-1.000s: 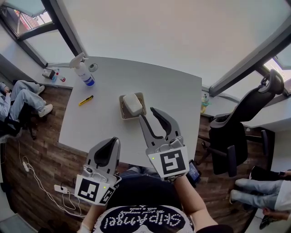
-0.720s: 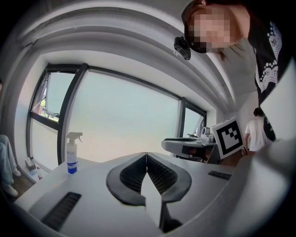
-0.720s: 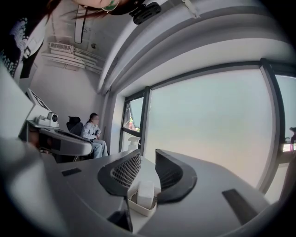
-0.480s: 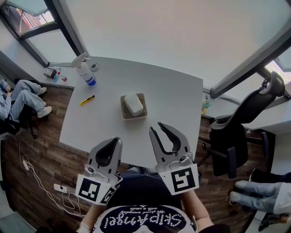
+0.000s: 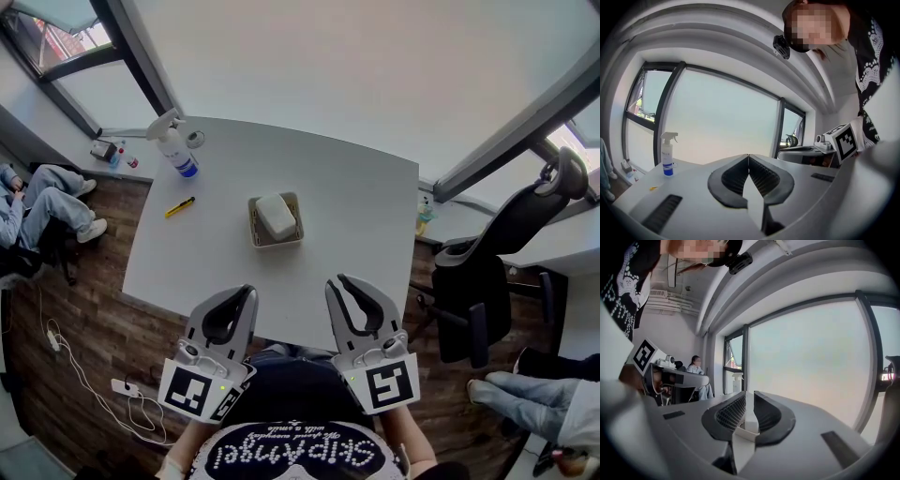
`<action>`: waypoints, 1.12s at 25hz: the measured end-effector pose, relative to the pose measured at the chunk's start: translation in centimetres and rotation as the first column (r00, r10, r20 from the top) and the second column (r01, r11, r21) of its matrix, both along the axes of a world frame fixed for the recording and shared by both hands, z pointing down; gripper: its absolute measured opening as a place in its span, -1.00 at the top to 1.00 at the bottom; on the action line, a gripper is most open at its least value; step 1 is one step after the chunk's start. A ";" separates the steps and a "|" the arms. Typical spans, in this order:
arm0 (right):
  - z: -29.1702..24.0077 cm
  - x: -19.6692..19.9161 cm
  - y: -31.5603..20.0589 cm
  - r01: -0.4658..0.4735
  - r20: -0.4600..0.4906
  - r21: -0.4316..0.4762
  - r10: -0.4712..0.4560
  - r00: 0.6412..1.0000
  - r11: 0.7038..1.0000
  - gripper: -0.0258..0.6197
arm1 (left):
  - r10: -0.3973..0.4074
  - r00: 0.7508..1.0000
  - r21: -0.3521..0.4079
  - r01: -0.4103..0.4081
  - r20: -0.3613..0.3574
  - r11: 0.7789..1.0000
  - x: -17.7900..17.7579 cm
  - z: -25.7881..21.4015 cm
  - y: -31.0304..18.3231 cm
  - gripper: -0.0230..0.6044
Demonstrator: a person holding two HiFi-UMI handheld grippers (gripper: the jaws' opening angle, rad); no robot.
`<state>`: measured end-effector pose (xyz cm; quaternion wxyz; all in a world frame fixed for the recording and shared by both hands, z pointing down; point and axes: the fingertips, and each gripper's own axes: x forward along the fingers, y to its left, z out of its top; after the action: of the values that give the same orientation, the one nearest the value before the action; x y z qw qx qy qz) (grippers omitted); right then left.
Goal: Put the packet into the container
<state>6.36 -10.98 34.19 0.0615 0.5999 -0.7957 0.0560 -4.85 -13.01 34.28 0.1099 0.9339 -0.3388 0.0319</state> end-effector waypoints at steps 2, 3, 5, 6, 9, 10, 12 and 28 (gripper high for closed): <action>0.3 0.3 0.2 -0.004 -0.003 -0.011 0.004 1.000 1.000 0.73 | 0.007 1.000 -0.002 -0.007 -0.002 1.000 0.3 0.0 0.1 0.90; 0.4 0.4 0.3 -0.006 -0.002 -0.016 0.006 1.000 1.000 0.74 | 0.010 1.000 -0.003 -0.010 -0.003 1.000 0.4 0.0 0.1 0.90; 0.6 0.6 0.4 -0.007 0.002 -0.024 0.007 1.000 1.000 0.76 | 0.015 1.000 -0.004 -0.015 -0.005 1.000 0.6 0.1 0.1 0.90; 0.7 0.7 0.5 -0.006 0.003 -0.027 0.007 1.000 1.000 0.76 | 0.017 1.000 -0.005 -0.017 -0.006 1.000 0.6 0.1 0.1 0.90; 0.9 1.0 0.7 -0.003 0.007 -0.033 0.003 1.000 0.999 0.78 | 0.019 1.000 -0.007 -0.019 -0.008 1.000 0.7 0.1 0.0 0.90; 1.0 1.0 0.8 -0.001 0.010 -0.037 0.002 1.000 0.999 0.78 | 0.019 1.000 -0.007 -0.019 -0.007 1.000 0.7 0.1 0.0 0.90; 1.4 0.9 1.0 0.002 0.021 -0.052 -0.001 1.000 0.999 0.79 | 0.018 1.000 -0.010 -0.018 -0.007 1.000 0.7 0.2 -0.1 0.90; 2.4 0.3 1.2 0.009 0.046 -0.090 -0.005 0.999 0.996 0.84 | 0.019 1.000 -0.027 -0.019 -0.012 0.999 0.5 0.8 -0.5 0.90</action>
<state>6.64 -9.75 36.60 0.0706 0.5925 -0.7955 0.1054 -4.37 -13.46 35.08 0.1244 0.9355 -0.3290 0.0323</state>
